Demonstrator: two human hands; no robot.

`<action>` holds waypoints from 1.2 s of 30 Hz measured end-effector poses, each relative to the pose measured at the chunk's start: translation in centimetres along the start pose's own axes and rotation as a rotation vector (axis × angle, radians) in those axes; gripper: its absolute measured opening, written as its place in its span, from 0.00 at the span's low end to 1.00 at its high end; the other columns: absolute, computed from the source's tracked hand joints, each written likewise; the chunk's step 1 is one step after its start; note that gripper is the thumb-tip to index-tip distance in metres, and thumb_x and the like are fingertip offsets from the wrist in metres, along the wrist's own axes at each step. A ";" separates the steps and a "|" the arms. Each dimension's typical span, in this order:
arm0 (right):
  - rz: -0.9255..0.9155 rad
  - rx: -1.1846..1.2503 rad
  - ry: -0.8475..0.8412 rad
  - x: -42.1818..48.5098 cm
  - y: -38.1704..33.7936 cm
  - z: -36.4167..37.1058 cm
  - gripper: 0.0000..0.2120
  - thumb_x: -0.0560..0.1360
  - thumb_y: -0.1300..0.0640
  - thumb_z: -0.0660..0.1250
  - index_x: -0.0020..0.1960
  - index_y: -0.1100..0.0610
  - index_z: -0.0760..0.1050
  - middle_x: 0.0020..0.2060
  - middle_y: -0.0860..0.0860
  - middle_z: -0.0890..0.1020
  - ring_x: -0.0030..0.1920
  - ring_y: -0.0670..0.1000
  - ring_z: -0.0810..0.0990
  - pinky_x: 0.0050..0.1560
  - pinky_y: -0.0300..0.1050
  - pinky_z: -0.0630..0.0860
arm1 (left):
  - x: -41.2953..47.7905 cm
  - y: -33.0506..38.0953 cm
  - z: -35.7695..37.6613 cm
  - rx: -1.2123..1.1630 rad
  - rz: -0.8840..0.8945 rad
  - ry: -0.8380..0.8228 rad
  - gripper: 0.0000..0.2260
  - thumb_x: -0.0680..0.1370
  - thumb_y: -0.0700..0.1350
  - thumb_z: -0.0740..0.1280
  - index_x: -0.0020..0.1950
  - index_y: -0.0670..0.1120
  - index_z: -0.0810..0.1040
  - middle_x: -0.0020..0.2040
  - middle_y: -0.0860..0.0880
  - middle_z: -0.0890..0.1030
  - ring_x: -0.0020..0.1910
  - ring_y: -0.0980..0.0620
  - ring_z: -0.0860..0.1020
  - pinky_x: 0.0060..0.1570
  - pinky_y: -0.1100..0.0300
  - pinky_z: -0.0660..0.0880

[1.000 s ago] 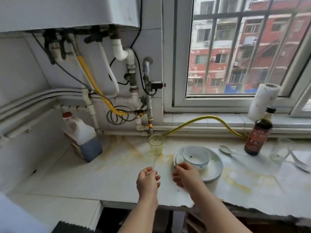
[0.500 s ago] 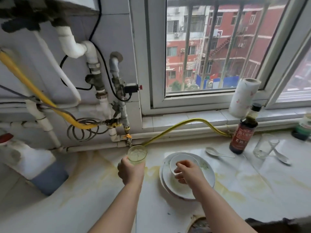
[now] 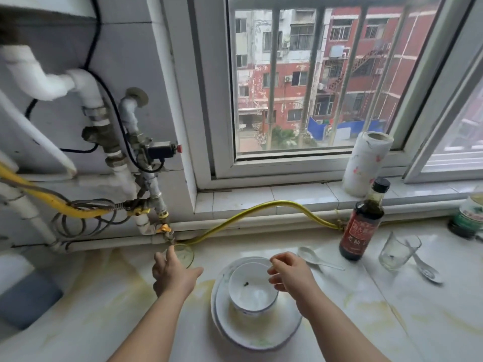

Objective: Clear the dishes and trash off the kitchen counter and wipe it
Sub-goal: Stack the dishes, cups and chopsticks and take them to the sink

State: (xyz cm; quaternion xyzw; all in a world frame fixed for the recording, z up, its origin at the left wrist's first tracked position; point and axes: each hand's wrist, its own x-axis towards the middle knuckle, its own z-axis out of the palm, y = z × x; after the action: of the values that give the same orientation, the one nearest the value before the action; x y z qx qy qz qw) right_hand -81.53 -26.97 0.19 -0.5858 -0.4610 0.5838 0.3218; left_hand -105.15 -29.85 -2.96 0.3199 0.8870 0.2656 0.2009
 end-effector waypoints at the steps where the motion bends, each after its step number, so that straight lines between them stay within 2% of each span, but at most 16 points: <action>1: 0.000 -0.005 -0.004 0.5 0.1 -0.6 0.06 0.78 0.61 0.60 0.48 0.60 0.75 0.37 0.55 0.79 0.33 0.51 0.77 0.35 0.42 0.72 | 0.1 0.1 0.3 -0.001 -0.017 0.021 0.40 0.69 0.50 0.75 0.75 0.49 0.57 0.74 0.46 0.55 0.71 0.41 0.59 0.66 0.45 0.65; 5: 0.001 -0.023 -0.006 2.1 0.4 -2.4 0.05 0.78 0.61 0.60 0.47 0.59 0.75 0.37 0.55 0.80 0.32 0.51 0.76 0.33 0.42 0.71 | 0.7 0.0 0.9 -0.005 -0.046 0.092 0.37 0.68 0.46 0.74 0.73 0.47 0.61 0.72 0.43 0.61 0.68 0.38 0.64 0.64 0.45 0.66; 10: 0.012 -0.047 -0.026 4.2 0.8 -3.8 0.05 0.78 0.61 0.60 0.45 0.58 0.75 0.37 0.55 0.79 0.33 0.52 0.76 0.36 0.44 0.72 | -0.7 0.7 1.1 -0.159 -0.135 0.255 0.32 0.66 0.44 0.75 0.67 0.44 0.66 0.68 0.40 0.66 0.64 0.37 0.68 0.59 0.45 0.70; 15: 0.018 -0.025 -0.076 5.4 0.8 -3.5 0.05 0.78 0.61 0.61 0.47 0.59 0.75 0.38 0.55 0.79 0.33 0.52 0.76 0.35 0.43 0.71 | -3.9 3.7 0.6 -0.332 -0.006 0.331 0.30 0.66 0.45 0.76 0.64 0.47 0.66 0.62 0.45 0.68 0.55 0.42 0.73 0.51 0.53 0.71; 17: 0.013 -0.022 -0.080 5.7 0.8 -3.0 0.05 0.78 0.60 0.61 0.46 0.58 0.75 0.38 0.55 0.80 0.33 0.52 0.77 0.35 0.43 0.72 | -5.5 5.2 0.3 -0.376 0.129 0.277 0.30 0.65 0.47 0.77 0.62 0.51 0.65 0.59 0.49 0.68 0.52 0.48 0.73 0.50 0.56 0.72; 19: 0.006 -0.023 -0.077 5.8 0.9 -2.4 0.05 0.78 0.61 0.61 0.46 0.58 0.75 0.39 0.55 0.80 0.34 0.52 0.78 0.35 0.43 0.73 | -7.1 6.4 0.4 -0.396 0.243 0.165 0.31 0.63 0.50 0.77 0.59 0.56 0.64 0.57 0.52 0.69 0.52 0.51 0.74 0.52 0.55 0.74; 22: 0.000 0.000 -0.072 5.4 1.1 -1.8 0.05 0.78 0.62 0.60 0.47 0.58 0.75 0.38 0.55 0.80 0.33 0.52 0.77 0.34 0.42 0.72 | -9.3 7.3 1.2 -0.301 0.317 0.040 0.33 0.61 0.54 0.76 0.59 0.59 0.62 0.58 0.55 0.70 0.53 0.54 0.75 0.52 0.55 0.76; 26: -0.012 0.026 -0.033 4.0 1.1 -2.8 0.05 0.77 0.63 0.60 0.47 0.58 0.74 0.38 0.55 0.79 0.33 0.52 0.77 0.33 0.42 0.71 | -10.9 7.2 2.4 -0.129 0.337 -0.016 0.32 0.65 0.55 0.75 0.62 0.58 0.60 0.59 0.56 0.68 0.52 0.56 0.73 0.48 0.62 0.71; 29: -0.010 0.055 0.021 2.8 1.3 -4.5 0.05 0.77 0.64 0.60 0.45 0.58 0.74 0.38 0.56 0.78 0.32 0.52 0.76 0.35 0.44 0.71 | -11.2 6.6 3.1 -0.086 0.328 -0.049 0.31 0.67 0.54 0.74 0.63 0.57 0.60 0.61 0.55 0.67 0.55 0.54 0.72 0.51 0.60 0.72; 36: -0.042 0.094 0.244 0.9 3.1 -9.6 0.05 0.76 0.63 0.61 0.49 0.57 0.75 0.41 0.55 0.80 0.37 0.52 0.78 0.38 0.45 0.75 | -12.1 5.6 5.0 -0.054 0.306 -0.086 0.35 0.67 0.51 0.75 0.68 0.52 0.60 0.68 0.51 0.65 0.63 0.50 0.72 0.56 0.57 0.73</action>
State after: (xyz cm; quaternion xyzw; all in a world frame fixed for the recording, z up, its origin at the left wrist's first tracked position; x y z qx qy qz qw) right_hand -71.73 -25.80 -1.97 -0.6269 -0.4028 0.5222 0.4147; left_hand -91.27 -32.69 -1.22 0.4566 0.8111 0.3030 0.2043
